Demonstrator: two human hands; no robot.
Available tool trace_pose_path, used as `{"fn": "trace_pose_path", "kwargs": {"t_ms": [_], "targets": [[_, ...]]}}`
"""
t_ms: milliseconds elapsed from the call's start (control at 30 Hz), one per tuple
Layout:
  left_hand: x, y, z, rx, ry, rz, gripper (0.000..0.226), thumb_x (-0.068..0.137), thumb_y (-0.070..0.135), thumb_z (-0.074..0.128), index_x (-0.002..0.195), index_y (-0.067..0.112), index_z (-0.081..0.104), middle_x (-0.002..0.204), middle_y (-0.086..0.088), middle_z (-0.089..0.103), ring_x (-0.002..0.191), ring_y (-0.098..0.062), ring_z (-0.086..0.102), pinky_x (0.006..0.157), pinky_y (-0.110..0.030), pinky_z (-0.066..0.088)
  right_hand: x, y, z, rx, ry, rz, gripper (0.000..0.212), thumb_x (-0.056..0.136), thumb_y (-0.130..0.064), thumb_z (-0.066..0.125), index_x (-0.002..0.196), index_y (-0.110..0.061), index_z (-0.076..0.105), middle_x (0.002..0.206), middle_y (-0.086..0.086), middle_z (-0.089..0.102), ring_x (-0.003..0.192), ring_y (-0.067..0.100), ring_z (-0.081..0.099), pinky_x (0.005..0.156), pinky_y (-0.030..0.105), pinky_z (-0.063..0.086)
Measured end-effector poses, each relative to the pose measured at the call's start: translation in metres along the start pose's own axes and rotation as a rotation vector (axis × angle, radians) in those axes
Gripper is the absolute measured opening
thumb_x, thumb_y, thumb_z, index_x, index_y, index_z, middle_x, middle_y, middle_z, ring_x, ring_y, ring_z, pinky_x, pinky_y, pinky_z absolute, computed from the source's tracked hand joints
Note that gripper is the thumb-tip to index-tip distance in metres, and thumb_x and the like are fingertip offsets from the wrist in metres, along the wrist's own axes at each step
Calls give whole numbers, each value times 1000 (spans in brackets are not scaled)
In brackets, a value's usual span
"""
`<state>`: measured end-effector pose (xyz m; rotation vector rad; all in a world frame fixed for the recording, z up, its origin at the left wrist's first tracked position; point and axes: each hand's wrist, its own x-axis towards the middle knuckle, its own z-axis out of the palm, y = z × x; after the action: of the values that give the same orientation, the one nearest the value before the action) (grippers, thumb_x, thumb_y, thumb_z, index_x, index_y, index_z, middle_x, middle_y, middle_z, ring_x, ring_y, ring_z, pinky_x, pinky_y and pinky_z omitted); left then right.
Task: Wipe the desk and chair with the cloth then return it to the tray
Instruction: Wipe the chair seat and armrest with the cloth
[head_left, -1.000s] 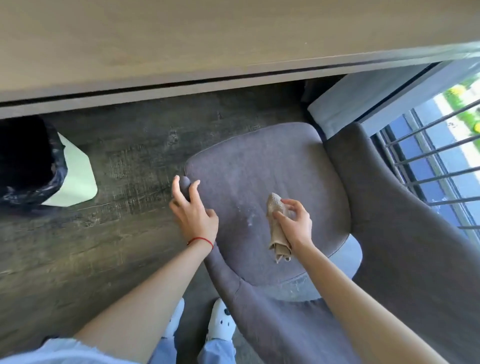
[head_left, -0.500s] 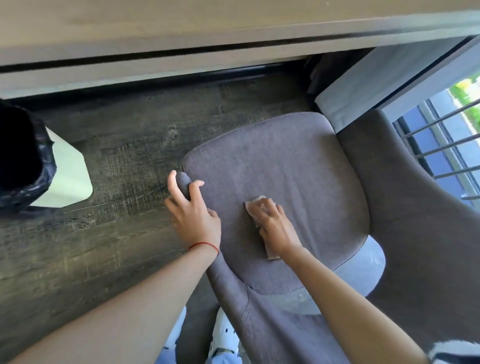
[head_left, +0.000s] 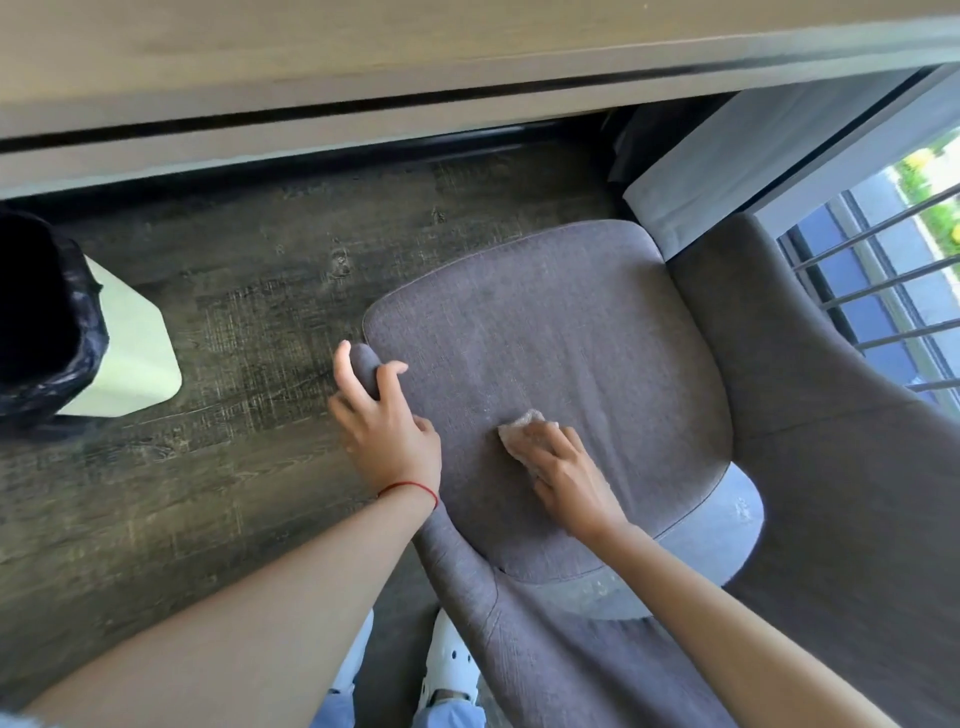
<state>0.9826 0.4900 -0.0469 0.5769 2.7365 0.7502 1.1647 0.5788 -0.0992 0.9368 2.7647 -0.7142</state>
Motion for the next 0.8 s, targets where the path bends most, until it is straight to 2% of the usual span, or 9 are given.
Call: {"fn": "trace_pose_path", "kwargs": {"t_ms": [100,167,267,367,433,533,633,700,800], "targets": [[0,0,0,11,10,-5,49,62,-5,64,102,21,54,151,-6,27,108,-33,41,70,-45,49,-5,-7,7,14,-77,33,67,73,9,51,136,-14,50,141,12,43,120,37,44,99,44,46],[0,1,-1,16,6,-3,48,62,-4,63,102,21,54,151,-7,27,109,-34,42,72,-46,49,-4,-17,10,68,-153,-23,56,75,0,51,130,-12,55,132,8,48,118,34,47,96,42,48],[1,0,0,12,8,-10,48,62,-4,64,102,22,54,150,-6,27,108,-33,42,71,-46,50,30,-20,-4,91,-20,-31,53,77,2,54,127,-15,57,129,9,50,105,33,51,88,42,50],[1,-2,2,18,17,-3,49,61,-4,65,101,22,54,150,-6,28,107,-32,41,69,-45,50,66,-26,-8,134,130,107,63,75,12,50,134,-11,50,137,15,44,114,35,46,96,41,45],[1,-1,1,22,14,-5,50,61,-4,65,101,23,54,150,-6,28,107,-32,41,69,-46,50,68,-38,2,98,35,63,66,74,12,48,137,-8,46,141,16,40,125,38,39,103,44,41],[1,0,0,15,7,-8,49,62,-4,64,101,23,54,150,-6,27,109,-32,40,69,-46,49,42,-35,5,46,-100,-114,60,75,6,53,134,-7,51,135,16,47,120,39,43,96,47,48],[1,-1,1,7,9,-3,49,62,-5,64,101,22,54,150,-6,27,108,-31,39,68,-46,49,36,-13,-11,16,-39,-124,56,69,8,59,124,-5,59,126,18,54,104,41,52,87,46,53],[2,-1,2,14,15,1,49,61,-5,64,101,22,54,150,-7,28,107,-31,39,67,-45,49,45,-10,-11,69,55,-16,58,68,12,59,124,-2,59,127,20,55,104,43,52,92,50,50],[2,-2,2,16,21,4,50,60,-5,65,100,22,55,150,-7,29,108,-32,42,70,-45,48,39,-28,5,47,-14,-82,53,66,11,58,118,1,63,124,19,57,111,45,51,98,53,45]]}}
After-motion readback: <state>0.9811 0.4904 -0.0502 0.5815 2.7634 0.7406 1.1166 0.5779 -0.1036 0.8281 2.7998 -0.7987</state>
